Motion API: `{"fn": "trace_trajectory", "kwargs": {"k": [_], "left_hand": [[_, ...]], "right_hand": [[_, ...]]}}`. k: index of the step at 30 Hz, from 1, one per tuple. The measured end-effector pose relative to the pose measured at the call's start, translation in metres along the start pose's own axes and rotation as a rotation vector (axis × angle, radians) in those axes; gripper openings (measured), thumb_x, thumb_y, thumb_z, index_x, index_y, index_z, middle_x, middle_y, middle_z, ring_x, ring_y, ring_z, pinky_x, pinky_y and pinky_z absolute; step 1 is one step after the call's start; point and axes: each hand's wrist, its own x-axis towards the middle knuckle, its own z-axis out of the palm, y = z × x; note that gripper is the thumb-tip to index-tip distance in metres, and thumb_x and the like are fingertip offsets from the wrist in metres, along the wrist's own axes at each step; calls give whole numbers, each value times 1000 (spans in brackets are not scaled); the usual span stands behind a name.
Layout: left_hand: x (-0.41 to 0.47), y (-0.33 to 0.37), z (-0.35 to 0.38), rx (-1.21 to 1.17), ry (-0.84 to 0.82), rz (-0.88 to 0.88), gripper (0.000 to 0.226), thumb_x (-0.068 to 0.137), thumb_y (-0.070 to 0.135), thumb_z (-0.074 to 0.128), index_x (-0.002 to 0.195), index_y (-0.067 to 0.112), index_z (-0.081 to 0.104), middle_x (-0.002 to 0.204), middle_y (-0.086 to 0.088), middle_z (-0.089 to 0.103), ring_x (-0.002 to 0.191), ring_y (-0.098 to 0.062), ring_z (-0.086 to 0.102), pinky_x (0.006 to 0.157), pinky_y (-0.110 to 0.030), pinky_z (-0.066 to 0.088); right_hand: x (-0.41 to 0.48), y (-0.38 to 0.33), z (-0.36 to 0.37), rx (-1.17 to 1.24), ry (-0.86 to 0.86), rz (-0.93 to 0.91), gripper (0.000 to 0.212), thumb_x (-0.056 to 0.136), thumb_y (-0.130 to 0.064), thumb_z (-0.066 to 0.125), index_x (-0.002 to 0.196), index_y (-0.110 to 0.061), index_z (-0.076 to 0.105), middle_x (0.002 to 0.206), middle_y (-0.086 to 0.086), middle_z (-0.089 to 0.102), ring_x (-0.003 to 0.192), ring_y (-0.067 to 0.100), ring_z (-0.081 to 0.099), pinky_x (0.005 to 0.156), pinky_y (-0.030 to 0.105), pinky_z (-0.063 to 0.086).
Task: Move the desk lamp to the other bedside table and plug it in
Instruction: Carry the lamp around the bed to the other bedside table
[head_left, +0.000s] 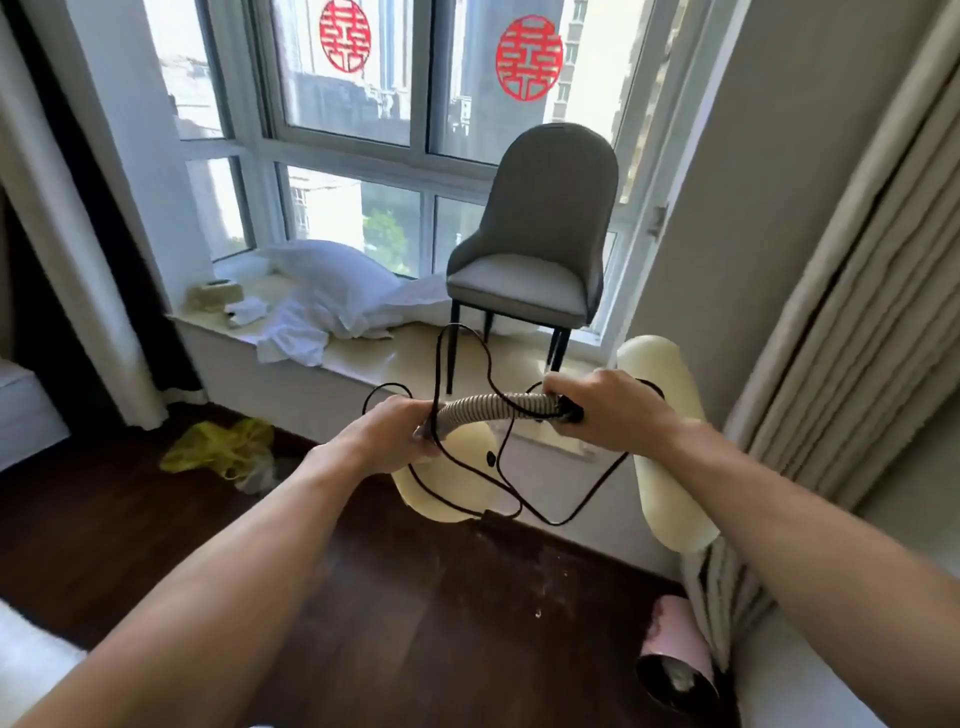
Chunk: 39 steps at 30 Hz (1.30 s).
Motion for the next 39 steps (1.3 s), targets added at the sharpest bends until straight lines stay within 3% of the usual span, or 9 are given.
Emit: {"fn": "trace_trajectory", "kwargs": {"k": [4,8,17,20,22,27,31,36,39], "left_hand": [[46,-67,-42,8,25,-76,23,71,24,75,87,34,61,83,8,67,79,-14,66,78,-43,57],[87,-153,-83,17,70,-192,26,73,24,77,95,31,66,91,6,70,87,-14,68,83,-41,57],[135,-332,-201,47,193,-486,23,79,19,78,92,33,65,89,10,69,85,-11,66,77,-29,53],[119,-388,-245,28,303,-575,40,80,19,78,107,44,64,92,11,70,87,-9,66,77,-25,51],[100,-418,-269,30,363,-646,46,80,18,78,117,41,64,94,11,67,88,-9,63,73,-25,47],[46,-520,-332,41,472,-846,42,81,15,77,116,36,66,99,2,70,94,-19,65,79,-36,53],[21,-603,-378,38,539,-895,41,85,9,71,117,34,67,96,6,66,91,-15,63,75,-28,46],[1,-725,-459,-7,581,-942,26,84,14,72,101,33,69,89,4,69,87,-17,65,74,-29,47],[1,-785,-511,29,602,-930,21,82,14,72,98,28,71,89,0,70,88,-20,66,74,-31,49]], "right_hand": [[107,16,28,35,26,-66,22,82,-29,65,95,-22,48,61,1,55,52,31,55,47,39,51],[225,20,75,78,33,-163,20,82,-27,64,93,-20,49,57,-1,50,48,30,49,41,27,35],[519,-15,161,208,-13,-442,18,84,-32,62,97,-27,52,65,-2,59,56,27,57,49,39,52],[617,-62,175,270,44,-589,20,82,-21,69,97,-25,57,54,-13,36,47,24,45,42,30,40],[671,-101,186,282,30,-702,22,81,-22,69,97,-26,54,55,-11,41,47,24,48,42,31,43],[789,-215,218,380,6,-922,26,84,-26,71,103,-21,55,62,-1,58,52,22,53,46,33,47],[871,-291,244,374,-65,-1022,24,85,-32,65,102,-26,48,65,1,66,56,23,61,50,38,53],[1001,-391,247,284,-30,-1061,25,87,-28,67,106,-21,53,66,0,62,56,21,58,48,36,52],[1069,-433,245,293,3,-1044,19,85,-24,65,95,-20,50,57,-5,49,50,19,49,40,28,39]]}}
